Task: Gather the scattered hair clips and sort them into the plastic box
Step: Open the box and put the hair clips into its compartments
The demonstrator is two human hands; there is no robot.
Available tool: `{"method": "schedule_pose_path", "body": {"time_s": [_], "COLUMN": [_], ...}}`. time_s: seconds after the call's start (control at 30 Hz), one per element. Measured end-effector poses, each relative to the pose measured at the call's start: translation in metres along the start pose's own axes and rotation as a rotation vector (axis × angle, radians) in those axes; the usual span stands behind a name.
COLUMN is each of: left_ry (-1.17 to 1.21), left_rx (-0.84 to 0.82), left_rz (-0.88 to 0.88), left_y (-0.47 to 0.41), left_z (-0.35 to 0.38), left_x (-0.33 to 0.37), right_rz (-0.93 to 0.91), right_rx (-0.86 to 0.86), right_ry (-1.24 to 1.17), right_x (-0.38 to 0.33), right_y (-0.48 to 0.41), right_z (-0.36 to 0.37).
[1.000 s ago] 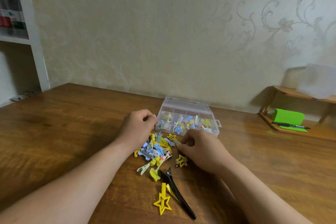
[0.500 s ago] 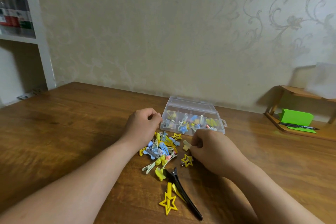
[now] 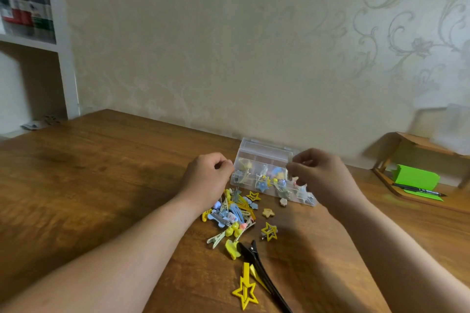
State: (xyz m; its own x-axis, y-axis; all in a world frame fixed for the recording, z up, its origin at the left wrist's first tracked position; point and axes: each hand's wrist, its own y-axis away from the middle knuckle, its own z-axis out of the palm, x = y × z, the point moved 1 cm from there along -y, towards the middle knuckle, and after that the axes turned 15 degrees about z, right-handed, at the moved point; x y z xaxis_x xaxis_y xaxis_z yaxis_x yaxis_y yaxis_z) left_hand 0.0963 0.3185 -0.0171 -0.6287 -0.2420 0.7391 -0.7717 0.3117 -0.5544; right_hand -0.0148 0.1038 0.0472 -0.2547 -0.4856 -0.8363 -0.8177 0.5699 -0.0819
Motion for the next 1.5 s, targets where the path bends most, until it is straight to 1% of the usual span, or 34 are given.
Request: {"method": "schedule_pose_path", "body": {"time_s": [0.13,0.23,0.53,0.93,1.07,1.17,1.27,1.37,1.43,1.5], "left_ry": [0.008,0.017,0.009,0.002,0.008,0.007,0.008,-0.003,-0.008,-0.011], "left_rx": [0.009,0.013,0.005,0.014,0.01,0.007,0.005,0.001,0.003,0.002], "left_rz": [-0.005,-0.008,-0.002,-0.008,-0.008,-0.008,-0.005,-0.003,-0.001,0.001], "left_y": [0.0,-0.001,-0.001,-0.002,-0.001,-0.001,-0.001,-0.001,0.0,0.0], "left_z": [-0.001,-0.001,0.0,0.0,0.0,-0.001,-0.001,-0.001,-0.001,-0.002], "left_x": [-0.001,-0.002,-0.002,-0.003,-0.002,-0.002,-0.002,-0.001,0.0,0.002], "right_rz": [0.025,0.05,0.033,0.034,0.029,-0.009,-0.078,-0.134,-0.16,-0.166], "right_rx": [-0.013,-0.061,-0.144,-0.187,-0.167,-0.086,0.018,0.072,0.086,0.045], "right_ry": [0.168,0.243,0.496,0.629,0.594,0.515,0.381,0.256,0.214,0.188], "right_x": [-0.012,-0.018,-0.021,-0.032,-0.03,-0.027,-0.023,-0.014,-0.007,0.003], "right_y": [-0.032,-0.049,-0.062,-0.065,-0.062,-0.055,-0.036,-0.009,0.008,0.022], "right_z": [0.014,0.026,0.048,0.059,0.056,0.045,0.03,0.015,0.008,0.004]}}
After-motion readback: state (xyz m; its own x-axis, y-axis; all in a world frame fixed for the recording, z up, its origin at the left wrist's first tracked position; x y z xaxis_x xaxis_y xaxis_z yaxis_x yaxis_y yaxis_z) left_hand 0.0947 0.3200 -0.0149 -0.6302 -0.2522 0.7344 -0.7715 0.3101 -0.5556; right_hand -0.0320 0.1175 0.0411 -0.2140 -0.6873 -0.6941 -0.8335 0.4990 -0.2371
